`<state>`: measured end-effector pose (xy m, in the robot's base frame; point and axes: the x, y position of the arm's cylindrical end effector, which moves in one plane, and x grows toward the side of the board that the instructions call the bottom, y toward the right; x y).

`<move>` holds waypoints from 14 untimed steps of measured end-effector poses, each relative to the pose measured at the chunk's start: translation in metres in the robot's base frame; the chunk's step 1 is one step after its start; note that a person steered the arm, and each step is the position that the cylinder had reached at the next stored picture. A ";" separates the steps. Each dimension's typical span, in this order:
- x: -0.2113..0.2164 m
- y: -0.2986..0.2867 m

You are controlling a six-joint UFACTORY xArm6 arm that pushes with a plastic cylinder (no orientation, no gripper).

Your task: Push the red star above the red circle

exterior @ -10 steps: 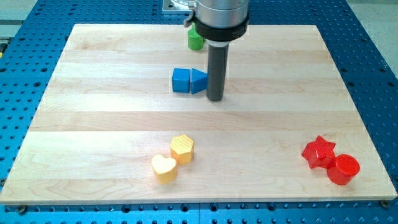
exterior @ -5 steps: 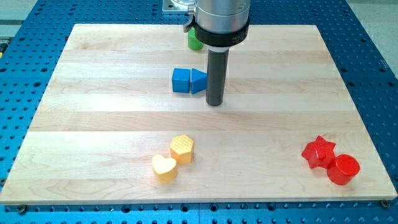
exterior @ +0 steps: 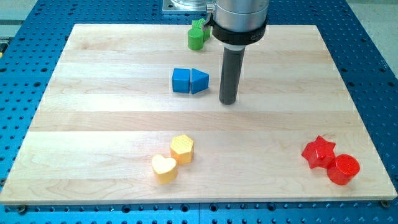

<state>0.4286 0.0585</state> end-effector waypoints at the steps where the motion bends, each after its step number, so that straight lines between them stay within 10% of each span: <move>1: -0.002 0.000; 5: 0.007 0.026; 9: 0.156 0.120; 12: 0.117 0.143; 14: 0.074 0.033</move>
